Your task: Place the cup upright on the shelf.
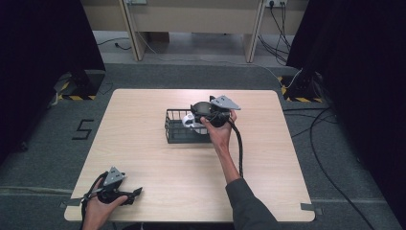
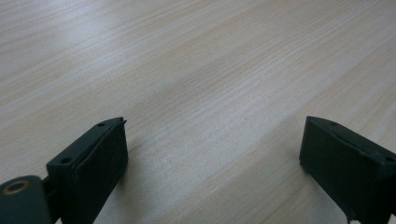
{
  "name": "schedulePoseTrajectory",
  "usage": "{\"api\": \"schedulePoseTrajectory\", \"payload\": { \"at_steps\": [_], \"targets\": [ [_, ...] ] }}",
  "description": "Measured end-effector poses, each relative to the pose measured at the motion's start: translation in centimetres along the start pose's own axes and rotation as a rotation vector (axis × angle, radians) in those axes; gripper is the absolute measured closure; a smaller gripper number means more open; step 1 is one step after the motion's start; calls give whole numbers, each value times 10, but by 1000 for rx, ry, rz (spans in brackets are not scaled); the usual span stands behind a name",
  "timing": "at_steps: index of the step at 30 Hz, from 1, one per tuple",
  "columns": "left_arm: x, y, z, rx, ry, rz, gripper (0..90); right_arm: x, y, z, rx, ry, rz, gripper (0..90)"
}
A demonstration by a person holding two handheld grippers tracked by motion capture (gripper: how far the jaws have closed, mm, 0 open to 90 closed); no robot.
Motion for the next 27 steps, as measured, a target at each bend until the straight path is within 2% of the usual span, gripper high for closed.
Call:
{"api": "schedulePoseTrajectory", "payload": {
  "at_steps": [2, 5, 14, 27],
  "targets": [
    [0, 0, 0, 0, 0, 0, 71, 1, -1, -4, -2, -6, -2, 123],
    [0, 0, 0, 0, 0, 0, 71, 1, -2, -4, 5, -14, 1, 153],
    [0, 0, 0, 0, 0, 0, 71, 0, -4, -2, 11, -18, -3, 148],
    [0, 0, 0, 0, 0, 0, 70, 0, -17, -6, 16, -28, -24, 149]
  ]
}}
Point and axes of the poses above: each handheld gripper's, and its own axes: y roughly forward along the jaws, z roughly out of its underside, x roughly to its left, the point moved 4 cm from there along y, roughly forward along the jaws, and after that the axes turned 4 degrees about z, right-handed, at the moved point
